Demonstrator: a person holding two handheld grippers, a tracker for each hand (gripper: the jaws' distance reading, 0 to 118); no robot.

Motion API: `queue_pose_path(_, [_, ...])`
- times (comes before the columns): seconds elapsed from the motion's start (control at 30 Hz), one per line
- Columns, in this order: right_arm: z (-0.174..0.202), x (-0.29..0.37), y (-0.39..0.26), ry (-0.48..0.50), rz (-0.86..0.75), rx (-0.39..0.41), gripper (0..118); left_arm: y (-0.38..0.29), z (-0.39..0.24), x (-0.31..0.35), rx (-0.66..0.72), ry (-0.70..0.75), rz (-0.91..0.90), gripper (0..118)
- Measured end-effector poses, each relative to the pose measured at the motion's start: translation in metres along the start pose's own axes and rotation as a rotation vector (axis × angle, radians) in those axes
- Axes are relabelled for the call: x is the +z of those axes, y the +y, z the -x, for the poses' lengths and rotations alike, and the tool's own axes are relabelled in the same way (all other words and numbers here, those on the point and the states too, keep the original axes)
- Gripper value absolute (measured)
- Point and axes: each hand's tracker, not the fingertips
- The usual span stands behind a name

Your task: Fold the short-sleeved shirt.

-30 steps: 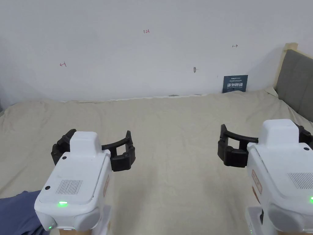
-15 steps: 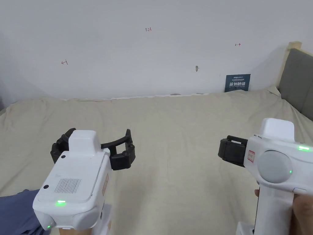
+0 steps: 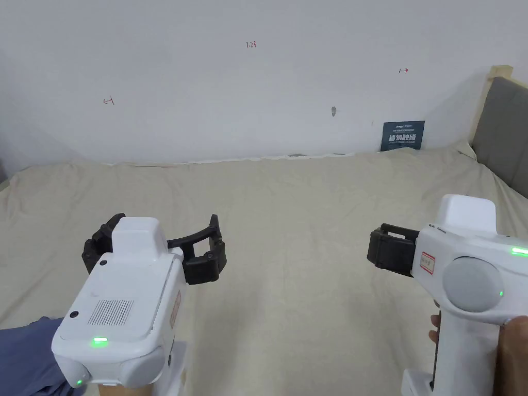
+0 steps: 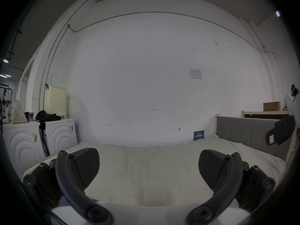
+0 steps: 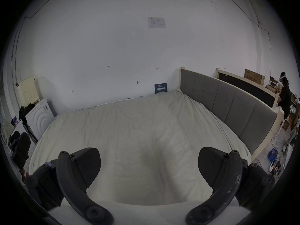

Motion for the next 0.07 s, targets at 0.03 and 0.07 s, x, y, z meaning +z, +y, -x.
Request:
queue_pose_path(0.03, [-0.0015, -0.0003, -0.0005, 0.012, -0.002, -0.002, 118, -0.0007, 0.0003, -0.0004, 0.0, 0.001, 0.001, 118])
queue_pose_path(0.07, [-0.0026, -0.0005, -0.0014, 0.02, -0.015, -0.004, 118, -0.0012, 0.0006, -0.0005, 0.0, 0.002, 0.0, 118])
